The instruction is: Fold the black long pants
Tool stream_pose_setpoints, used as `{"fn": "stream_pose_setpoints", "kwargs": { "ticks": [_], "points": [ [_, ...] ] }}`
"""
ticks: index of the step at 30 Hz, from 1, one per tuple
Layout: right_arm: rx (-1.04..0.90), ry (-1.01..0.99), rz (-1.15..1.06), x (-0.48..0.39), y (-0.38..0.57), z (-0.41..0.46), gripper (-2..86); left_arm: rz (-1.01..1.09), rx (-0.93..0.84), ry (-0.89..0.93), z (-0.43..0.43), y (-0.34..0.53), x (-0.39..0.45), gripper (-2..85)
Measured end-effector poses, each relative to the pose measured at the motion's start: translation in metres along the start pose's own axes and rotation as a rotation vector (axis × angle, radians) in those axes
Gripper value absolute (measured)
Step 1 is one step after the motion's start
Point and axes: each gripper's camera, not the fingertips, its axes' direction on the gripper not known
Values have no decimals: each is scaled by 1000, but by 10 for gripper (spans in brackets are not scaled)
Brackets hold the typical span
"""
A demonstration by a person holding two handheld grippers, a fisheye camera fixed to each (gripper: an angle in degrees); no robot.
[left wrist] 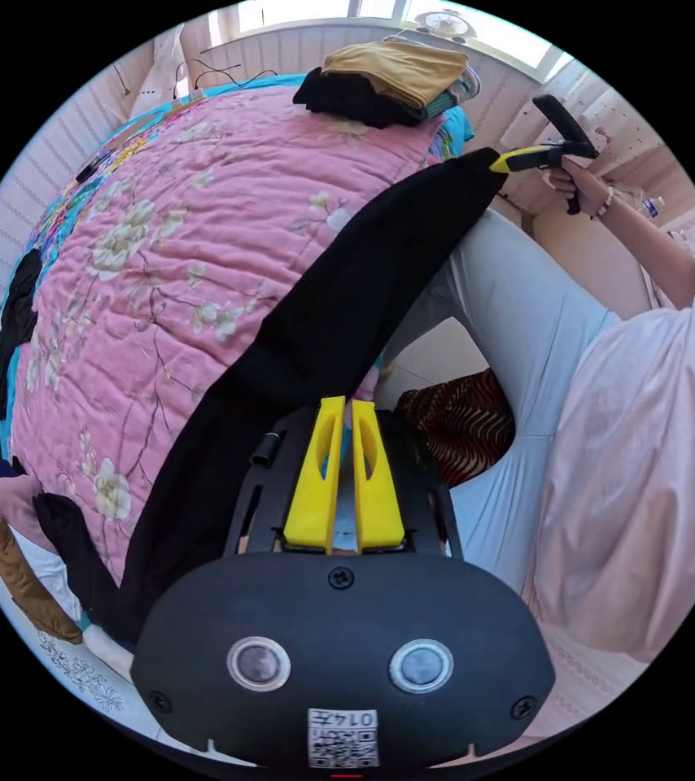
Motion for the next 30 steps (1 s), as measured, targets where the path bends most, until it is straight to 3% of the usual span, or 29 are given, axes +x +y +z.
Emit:
{"fn": "stream_pose_setpoints", "kwargs": {
  "ticks": [7, 15, 20, 23, 27, 30],
  "points": [
    [-243, -68, -10, 5, 54, -7, 14, 3, 109, -9, -8, -79, -20, 0],
    [-218, -42, -32, 8, 69, -18, 14, 271, 63, 272, 41, -182, 17, 118],
    [-178, -22, -65, 3, 73, -27, 14, 371, -54, 215, 75, -220, 33, 107],
    [-150, -17, -97, 0, 70, -36, 13, 368, -24, 189, 71, -235, 26, 88],
    [-126, 19, -151, -7, 64, -50, 13, 367, 99, 125, 40, -254, 8, 131],
    [-128, 13, -183, -12, 62, -58, 13, 460, -14, 218, 60, -278, 6, 171]
  ]
}}
